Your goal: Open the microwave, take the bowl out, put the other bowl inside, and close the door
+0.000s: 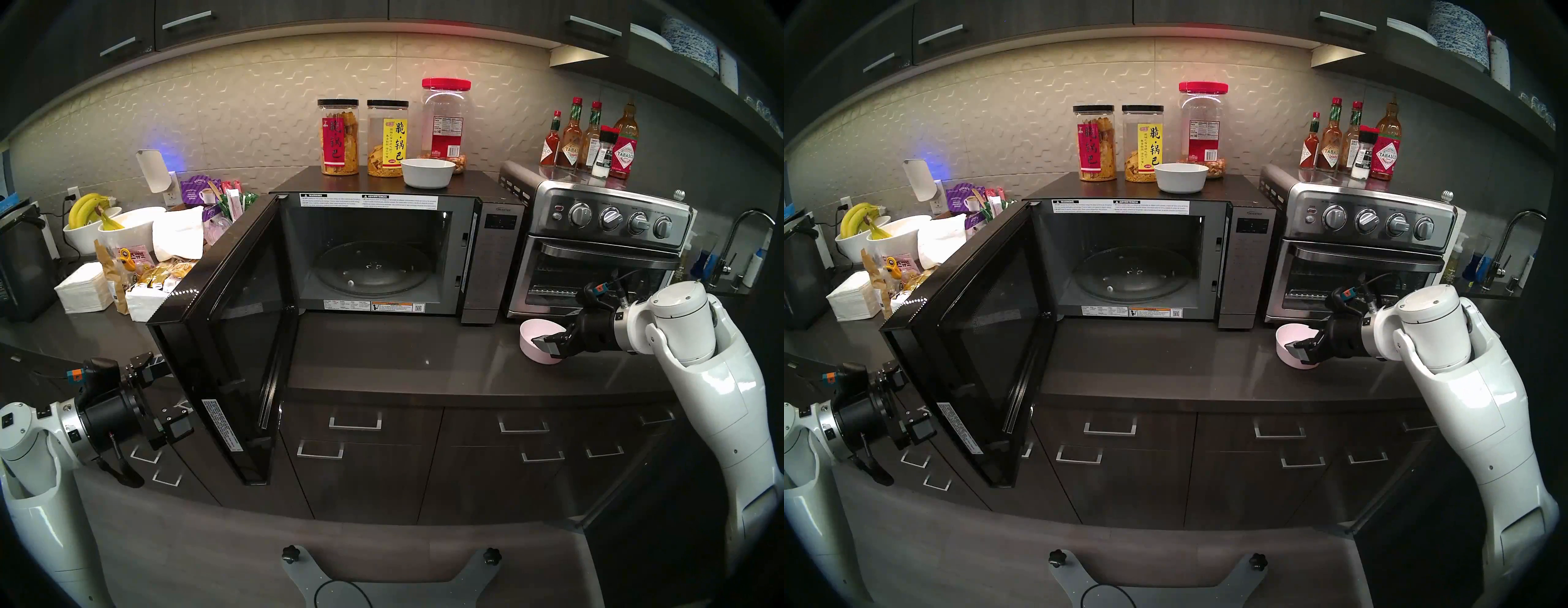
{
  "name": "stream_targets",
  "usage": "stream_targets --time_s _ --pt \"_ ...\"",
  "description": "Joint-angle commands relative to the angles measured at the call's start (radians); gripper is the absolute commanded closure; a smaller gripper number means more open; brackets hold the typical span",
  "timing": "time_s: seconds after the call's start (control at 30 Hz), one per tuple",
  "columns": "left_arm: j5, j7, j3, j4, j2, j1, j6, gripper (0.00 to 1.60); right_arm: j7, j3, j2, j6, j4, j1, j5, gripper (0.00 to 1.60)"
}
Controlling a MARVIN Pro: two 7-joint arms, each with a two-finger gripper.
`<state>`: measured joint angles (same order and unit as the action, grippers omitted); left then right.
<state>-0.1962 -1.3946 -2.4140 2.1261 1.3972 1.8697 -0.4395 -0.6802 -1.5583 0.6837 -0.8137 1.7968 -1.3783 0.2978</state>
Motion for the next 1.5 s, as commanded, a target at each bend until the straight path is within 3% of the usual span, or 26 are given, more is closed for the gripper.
stream_targets --time_s 0.0,0.67,1.43,1.47 --pt "-0.008 -0.011 0.001 0.015 -0.002 0.001 0.002 0.0 -0.007 -0.013 -0.009 0.027 -0.006 -0.014 -0.002 0.0" --pt "-0.008 -0.011 0.001 0.015 -0.002 0.001 0.002 0.0 -0.001 0.015 0.022 0.023 0.002 -0.026 -0.036 0.0" --pt "-0.007 -0.011 0.001 0.015 -0.002 0.001 0.002 0.0 0.034 0.093 0.082 0.004 -0.06 0.057 -0.078 0.0" --pt "-0.007 -0.011 0.001 0.015 -0.002 0.001 0.002 0.0 0.036 0.094 0.083 0.004 -0.061 0.058 -0.08 0.09"
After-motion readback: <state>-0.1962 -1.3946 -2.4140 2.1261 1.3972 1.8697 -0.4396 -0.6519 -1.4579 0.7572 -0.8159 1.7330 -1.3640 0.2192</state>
